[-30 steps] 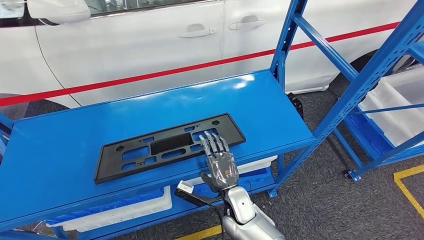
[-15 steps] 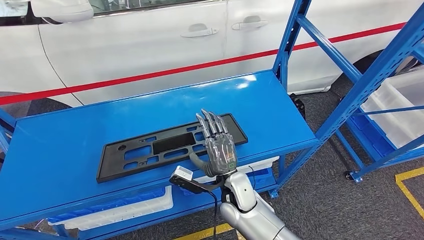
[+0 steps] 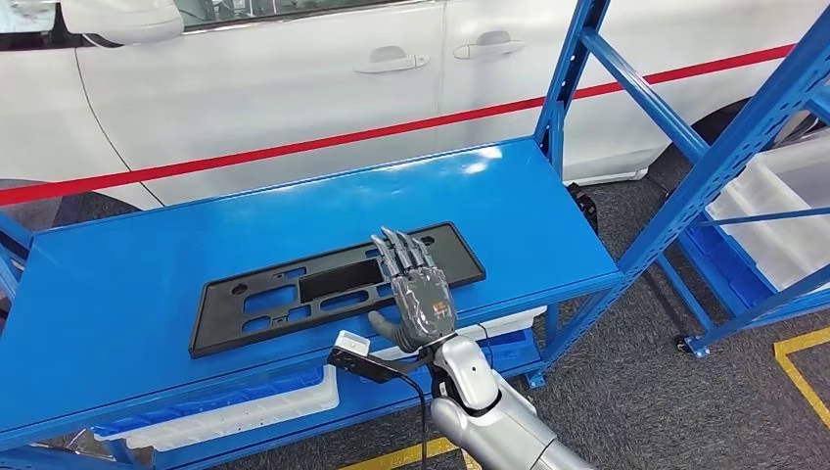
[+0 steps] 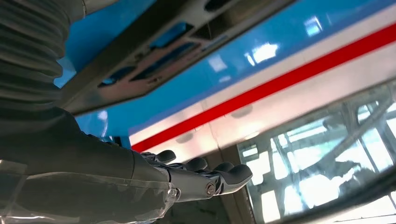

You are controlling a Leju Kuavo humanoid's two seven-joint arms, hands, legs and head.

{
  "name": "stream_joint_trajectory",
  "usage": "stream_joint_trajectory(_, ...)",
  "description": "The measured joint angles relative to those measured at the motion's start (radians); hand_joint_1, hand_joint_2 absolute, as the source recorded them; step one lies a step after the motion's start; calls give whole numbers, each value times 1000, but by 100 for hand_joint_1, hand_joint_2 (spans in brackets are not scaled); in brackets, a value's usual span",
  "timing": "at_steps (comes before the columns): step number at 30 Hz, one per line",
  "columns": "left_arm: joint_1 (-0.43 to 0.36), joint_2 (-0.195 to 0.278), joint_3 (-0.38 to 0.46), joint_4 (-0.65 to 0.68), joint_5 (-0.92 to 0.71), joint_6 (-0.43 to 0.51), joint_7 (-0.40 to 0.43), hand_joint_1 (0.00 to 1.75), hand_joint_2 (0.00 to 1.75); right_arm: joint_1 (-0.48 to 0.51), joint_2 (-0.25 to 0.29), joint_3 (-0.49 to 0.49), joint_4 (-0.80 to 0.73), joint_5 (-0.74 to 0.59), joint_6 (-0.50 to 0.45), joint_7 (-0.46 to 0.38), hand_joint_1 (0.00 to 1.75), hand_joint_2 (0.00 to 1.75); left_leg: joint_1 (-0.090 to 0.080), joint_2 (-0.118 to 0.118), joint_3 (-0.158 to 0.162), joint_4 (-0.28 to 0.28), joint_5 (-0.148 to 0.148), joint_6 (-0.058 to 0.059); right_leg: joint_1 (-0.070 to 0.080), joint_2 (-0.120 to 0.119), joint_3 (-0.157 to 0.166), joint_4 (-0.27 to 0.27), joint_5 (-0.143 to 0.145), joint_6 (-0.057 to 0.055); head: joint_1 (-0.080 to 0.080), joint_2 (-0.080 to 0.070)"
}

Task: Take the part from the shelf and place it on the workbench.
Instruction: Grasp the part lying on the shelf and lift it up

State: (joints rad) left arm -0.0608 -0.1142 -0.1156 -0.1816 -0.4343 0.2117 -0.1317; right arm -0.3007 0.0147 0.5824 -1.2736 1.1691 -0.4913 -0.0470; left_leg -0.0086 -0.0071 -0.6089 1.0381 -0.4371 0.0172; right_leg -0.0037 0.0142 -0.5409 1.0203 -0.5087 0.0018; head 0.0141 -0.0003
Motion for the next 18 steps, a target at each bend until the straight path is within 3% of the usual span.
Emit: stream_joint_trajectory(18, -6, -3, -2, 0, -41, -13, 21, 0, 0, -130, 87, 36, 301, 8, 33, 37, 0, 175, 0, 0, 0, 0, 0, 0, 0, -1, 0, 0, 0, 0, 0, 0)
